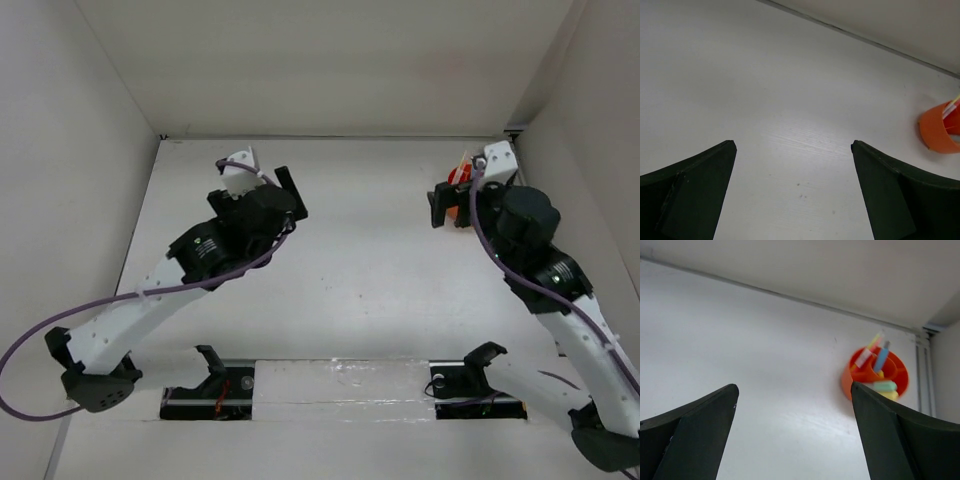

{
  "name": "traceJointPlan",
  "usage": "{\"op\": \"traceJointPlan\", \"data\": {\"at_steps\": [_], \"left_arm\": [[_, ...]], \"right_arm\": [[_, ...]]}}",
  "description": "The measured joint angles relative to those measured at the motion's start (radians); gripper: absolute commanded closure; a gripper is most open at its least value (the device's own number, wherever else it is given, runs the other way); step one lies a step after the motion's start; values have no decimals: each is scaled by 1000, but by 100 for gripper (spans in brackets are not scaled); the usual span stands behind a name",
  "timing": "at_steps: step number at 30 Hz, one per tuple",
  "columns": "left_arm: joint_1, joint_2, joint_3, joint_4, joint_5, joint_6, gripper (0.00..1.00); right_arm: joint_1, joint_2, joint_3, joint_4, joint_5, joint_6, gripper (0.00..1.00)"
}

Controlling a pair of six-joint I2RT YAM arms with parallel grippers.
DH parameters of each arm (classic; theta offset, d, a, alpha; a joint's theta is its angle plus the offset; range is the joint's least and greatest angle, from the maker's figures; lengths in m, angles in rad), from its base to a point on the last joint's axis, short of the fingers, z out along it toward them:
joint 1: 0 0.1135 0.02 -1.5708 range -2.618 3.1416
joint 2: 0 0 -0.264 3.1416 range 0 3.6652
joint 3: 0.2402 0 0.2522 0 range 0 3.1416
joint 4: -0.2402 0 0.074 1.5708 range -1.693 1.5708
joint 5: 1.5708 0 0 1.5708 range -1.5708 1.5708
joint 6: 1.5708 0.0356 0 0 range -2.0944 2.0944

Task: Sort the stationery into containers
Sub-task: Reset both arms

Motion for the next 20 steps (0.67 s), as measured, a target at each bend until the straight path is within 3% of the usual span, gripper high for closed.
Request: {"op": "traceJointPlan", "data": {"at_steps": [9,15,20], "left_arm": [[0,-322,-180,-162,-108,-25,0],[0,-526,-355,-174,-101,-56,0],[0,-603,-369,-169,-104,-71,0]], "right_arm": [[11,-329,18,-339,127,19,0],[11,-402,33,-459,165,50,0],[32,-468,24,-507,177,81,0]]}}
